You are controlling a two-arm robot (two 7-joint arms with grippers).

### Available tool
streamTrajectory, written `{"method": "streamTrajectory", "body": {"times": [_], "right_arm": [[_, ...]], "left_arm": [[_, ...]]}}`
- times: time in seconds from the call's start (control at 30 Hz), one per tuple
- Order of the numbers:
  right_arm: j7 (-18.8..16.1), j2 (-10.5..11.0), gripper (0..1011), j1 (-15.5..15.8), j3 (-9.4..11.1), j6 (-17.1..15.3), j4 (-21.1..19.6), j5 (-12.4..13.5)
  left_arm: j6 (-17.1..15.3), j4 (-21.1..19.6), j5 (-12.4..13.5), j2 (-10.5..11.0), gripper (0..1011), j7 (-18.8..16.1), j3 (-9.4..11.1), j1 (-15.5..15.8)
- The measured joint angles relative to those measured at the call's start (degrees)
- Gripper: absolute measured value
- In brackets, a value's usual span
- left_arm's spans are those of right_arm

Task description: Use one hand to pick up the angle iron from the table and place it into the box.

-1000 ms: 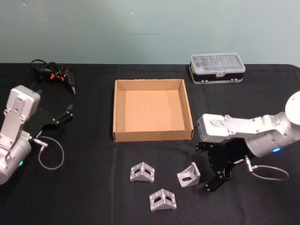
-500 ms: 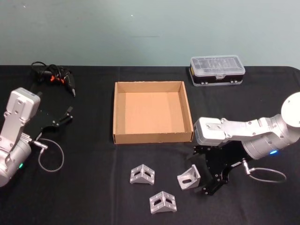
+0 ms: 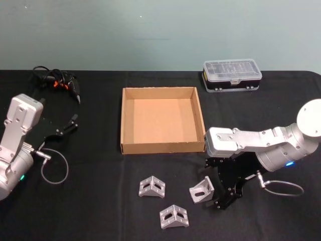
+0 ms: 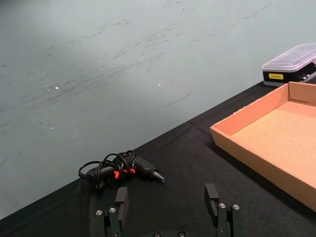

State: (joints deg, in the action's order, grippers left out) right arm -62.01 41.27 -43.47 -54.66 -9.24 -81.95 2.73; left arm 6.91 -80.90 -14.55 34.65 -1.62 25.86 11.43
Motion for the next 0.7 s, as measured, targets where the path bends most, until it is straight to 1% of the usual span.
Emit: {"method": "streamTrajectory", "body": {"times": [0.1, 0.13, 0.2, 0.23, 0.47, 0.5, 0.57, 0.7], "right_arm": [[0.0, 0.0, 909, 0.0, 0.0, 0.0, 0.1, 0.0], [0.0, 0.0, 863, 0.0, -0.1, 0.1, 0.1, 0.0], [0.0, 0.1, 804, 0.0, -0.1, 0.2, 0.1, 0.0], [0.1, 0.1, 804, 0.0, -0.1, 0.2, 0.1, 0.0], [0.3, 0.2, 573, 0.3, 0.0, 0.5, -0.1, 0.0], [0.4, 0.2, 512, 0.3, 0.0, 0.5, -0.1, 0.0], [0.5, 0.1, 484, 0.3, -0.1, 0.7, -0.1, 0.0], [0.5, 0.1, 476, 0.3, -0.1, 0.9, -0.1, 0.0]], "left_arm": [[0.0, 0.0, 0.0, 0.0, 1011, 0.0, 0.0, 0.0], [0.0, 0.0, 0.0, 0.0, 1011, 0.0, 0.0, 0.0], [0.0, 0.0, 0.0, 0.0, 1011, 0.0, 0.0, 0.0], [0.0, 0.0, 0.0, 0.0, 1011, 0.0, 0.0, 0.0], [0.0, 0.0, 0.0, 0.0, 1012, 0.0, 0.0, 0.0], [0.0, 0.0, 0.0, 0.0, 1011, 0.0, 0.0, 0.0], [0.0, 0.0, 0.0, 0.0, 1011, 0.0, 0.0, 0.0], [0.0, 0.0, 0.0, 0.0, 1011, 0.0, 0.0, 0.0]]}}
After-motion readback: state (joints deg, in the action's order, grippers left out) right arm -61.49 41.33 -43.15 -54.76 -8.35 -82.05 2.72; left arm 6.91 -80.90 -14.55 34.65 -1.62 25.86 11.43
